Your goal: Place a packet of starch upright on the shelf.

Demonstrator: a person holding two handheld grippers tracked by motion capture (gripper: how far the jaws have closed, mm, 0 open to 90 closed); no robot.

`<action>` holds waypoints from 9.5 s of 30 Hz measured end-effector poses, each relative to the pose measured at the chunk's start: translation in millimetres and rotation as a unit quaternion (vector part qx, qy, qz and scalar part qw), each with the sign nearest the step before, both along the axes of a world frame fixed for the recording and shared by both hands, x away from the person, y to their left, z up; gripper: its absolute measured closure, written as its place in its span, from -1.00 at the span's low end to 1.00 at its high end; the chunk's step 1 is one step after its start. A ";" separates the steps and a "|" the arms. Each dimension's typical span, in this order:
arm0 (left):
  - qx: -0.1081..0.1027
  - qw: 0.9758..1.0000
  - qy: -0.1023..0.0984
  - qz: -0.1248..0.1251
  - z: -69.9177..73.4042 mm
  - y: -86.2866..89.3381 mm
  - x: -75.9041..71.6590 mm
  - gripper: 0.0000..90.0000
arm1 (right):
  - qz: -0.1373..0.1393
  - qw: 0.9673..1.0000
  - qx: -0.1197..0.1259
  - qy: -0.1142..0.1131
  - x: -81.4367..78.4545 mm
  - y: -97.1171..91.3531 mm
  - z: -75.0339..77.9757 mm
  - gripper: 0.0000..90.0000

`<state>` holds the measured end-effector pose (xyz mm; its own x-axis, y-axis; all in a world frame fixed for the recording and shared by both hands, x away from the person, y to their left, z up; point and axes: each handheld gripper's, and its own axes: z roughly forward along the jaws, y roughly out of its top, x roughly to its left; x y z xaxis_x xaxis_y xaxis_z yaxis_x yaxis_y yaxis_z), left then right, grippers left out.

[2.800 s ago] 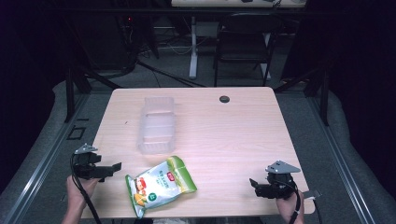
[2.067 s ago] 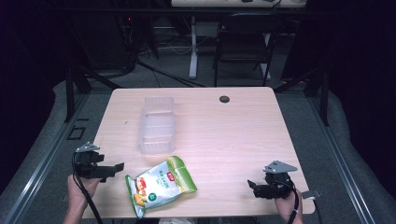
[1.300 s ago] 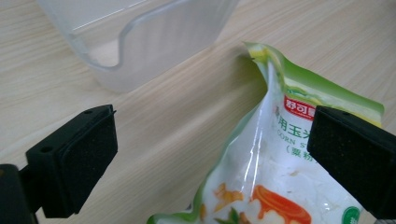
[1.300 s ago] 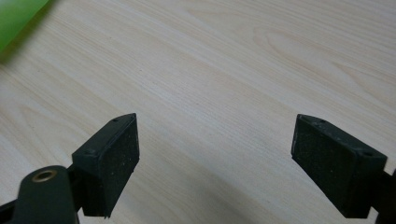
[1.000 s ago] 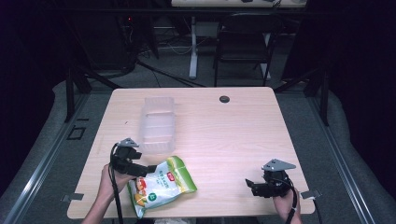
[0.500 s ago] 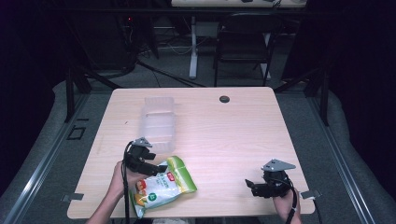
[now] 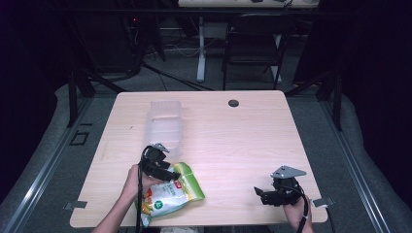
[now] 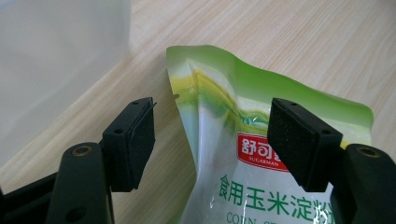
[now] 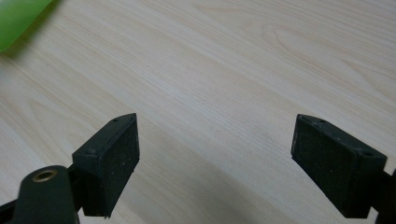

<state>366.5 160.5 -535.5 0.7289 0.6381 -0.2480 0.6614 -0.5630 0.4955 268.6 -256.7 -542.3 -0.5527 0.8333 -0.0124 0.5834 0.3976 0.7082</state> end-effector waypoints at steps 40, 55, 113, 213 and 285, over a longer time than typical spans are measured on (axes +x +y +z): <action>-0.036 0.999 -0.035 0.012 4.1 8.6 -12.8 0.93 | -0.003 1.000 0.002 -0.002 -3.5 -1.7 1.5 -0.67; -0.086 0.993 -0.065 0.050 15.7 34.0 -27.0 0.93 | -0.005 1.000 -0.002 -0.001 -2.8 -0.8 0.9 -0.67; -0.202 0.951 -0.204 0.117 61.0 80.6 -69.5 0.96 | -0.014 1.000 -0.004 0.005 -0.4 -0.6 0.3 -0.67; -0.207 0.930 -0.276 0.125 178.6 88.0 11.5 0.97 | -0.013 1.000 -0.003 0.017 1.4 1.6 -0.9 -0.67; -0.157 0.915 -0.304 0.212 125.2 49.1 151.5 0.97 | -0.012 1.000 0.002 0.022 2.4 0.6 -1.9 -0.67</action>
